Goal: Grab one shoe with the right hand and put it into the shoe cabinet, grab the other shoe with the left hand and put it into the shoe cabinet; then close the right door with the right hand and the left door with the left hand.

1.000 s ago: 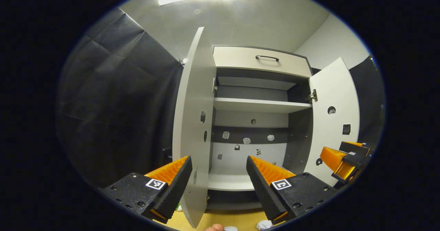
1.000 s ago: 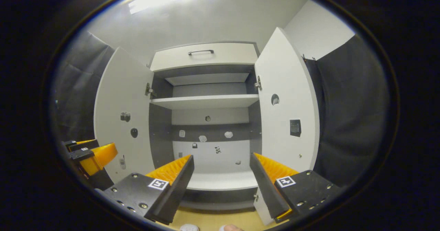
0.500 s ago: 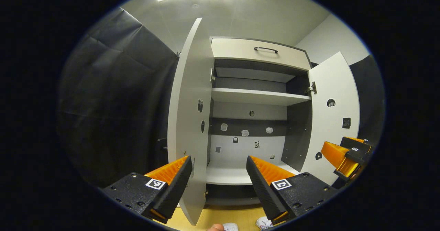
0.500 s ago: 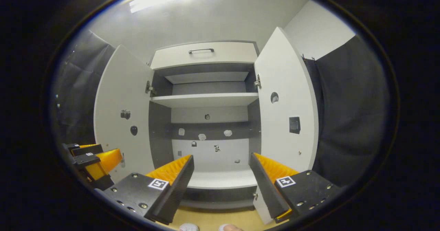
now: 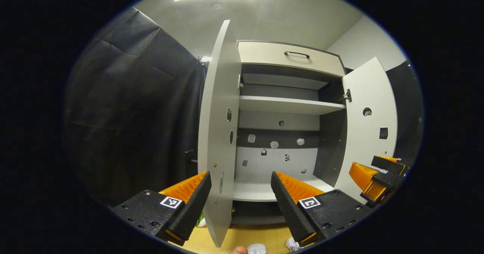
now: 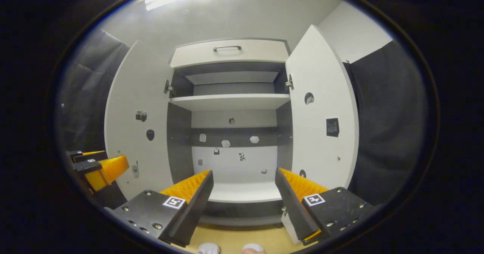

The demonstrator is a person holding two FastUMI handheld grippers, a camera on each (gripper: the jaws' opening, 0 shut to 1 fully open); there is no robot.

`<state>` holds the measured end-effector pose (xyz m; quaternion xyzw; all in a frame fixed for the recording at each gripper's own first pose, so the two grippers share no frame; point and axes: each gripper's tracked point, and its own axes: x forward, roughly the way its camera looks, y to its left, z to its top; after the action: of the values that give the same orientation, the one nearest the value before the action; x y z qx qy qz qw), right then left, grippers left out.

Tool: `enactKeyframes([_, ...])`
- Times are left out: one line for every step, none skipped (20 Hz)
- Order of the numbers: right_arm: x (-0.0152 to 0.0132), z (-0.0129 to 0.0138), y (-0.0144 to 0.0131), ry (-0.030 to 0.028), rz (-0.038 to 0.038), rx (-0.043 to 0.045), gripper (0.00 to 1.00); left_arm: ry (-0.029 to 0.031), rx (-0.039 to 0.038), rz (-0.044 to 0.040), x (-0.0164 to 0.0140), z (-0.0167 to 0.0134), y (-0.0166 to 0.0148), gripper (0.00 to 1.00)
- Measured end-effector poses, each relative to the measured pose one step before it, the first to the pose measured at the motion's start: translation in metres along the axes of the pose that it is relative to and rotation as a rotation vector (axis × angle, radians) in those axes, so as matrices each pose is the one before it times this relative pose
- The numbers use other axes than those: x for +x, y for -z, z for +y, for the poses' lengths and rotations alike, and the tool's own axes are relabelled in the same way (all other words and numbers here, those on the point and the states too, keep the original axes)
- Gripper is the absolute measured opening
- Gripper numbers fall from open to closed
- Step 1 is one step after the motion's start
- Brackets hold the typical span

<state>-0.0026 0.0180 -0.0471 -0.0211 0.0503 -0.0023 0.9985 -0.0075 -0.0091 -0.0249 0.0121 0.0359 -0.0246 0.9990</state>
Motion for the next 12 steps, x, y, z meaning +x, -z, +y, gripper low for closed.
enactKeyframes([0.00073, 0.00038, 0.00292, 0.00126, 0.00629, -0.00399, 0.98, -0.00220, -0.00055, 0.00230, -0.00114, 0.00172, 0.00085, 0.96])
enactKeyframes([0.00042, -0.00054, 0.00379, 0.00318, 0.00363, -0.00490, 0.98, -0.00286, 0.00063, 0.00069, -0.00059, 0.00153, -0.00013, 0.96])
enactKeyframes([0.00181, -0.00028, 0.00534, 0.00160, 0.00857, -0.00407, 0.98, -0.00386, -0.00029, -0.00057, -0.00051, 0.00214, -0.00020, 0.96])
enactKeyframes([0.00178, 0.00073, 0.01076, -0.00103, 0.01859, -0.00117, 0.94, -0.00453, -0.00169, -0.00052, -0.00095, 0.00253, -0.00128, 0.96])
enactKeyframes([0.00196, -0.00038, 0.01443, -0.00017, 0.02822, -0.00171, 0.94, -0.00566, -0.00361, -0.00234, -0.00114, 0.00245, -0.00075, 0.96])
enactKeyframes([0.00336, -0.00253, 0.01815, 0.00375, 0.03493, -0.00467, 0.94, -0.00905, -0.00458, -0.00517, -0.00087, 0.00356, -0.00172, 0.96])
enactKeyframes([0.00250, -0.00256, 0.02003, 0.00749, 0.03821, -0.00571, 0.94, -0.01109, -0.00265, -0.00510, -0.00145, 0.00400, -0.00034, 0.96])
enactKeyframes([0.00295, -0.00254, 0.02104, 0.00597, 0.03567, -0.00603, 0.98, -0.00972, -0.00094, -0.00223, -0.00134, 0.00479, -0.00046, 0.96])
enactKeyframes([0.00296, -0.00129, 0.02343, 0.00457, 0.03716, -0.00858, 0.94, -0.00899, -0.00020, 0.00189, -0.00164, 0.00320, 0.00129, 0.96])
enactKeyframes([0.00246, -0.00142, 0.02521, 0.00481, 0.04025, -0.00610, 0.98, -0.00981, -0.00091, 0.00383, -0.00112, 0.00411, 0.00141, 0.96])
enactKeyframes([0.00305, -0.00104, 0.02465, 0.00008, 0.04135, -0.00194, 0.94, -0.00954, -0.00143, 0.00252, -0.00099, 0.00439, 0.00134, 0.96])
enactKeyframes([0.00200, -0.00008, 0.02472, -0.00229, 0.04429, 0.00268, 0.98, -0.01313, -0.00105, 0.00239, -0.00059, 0.00493, 0.00076, 0.96])
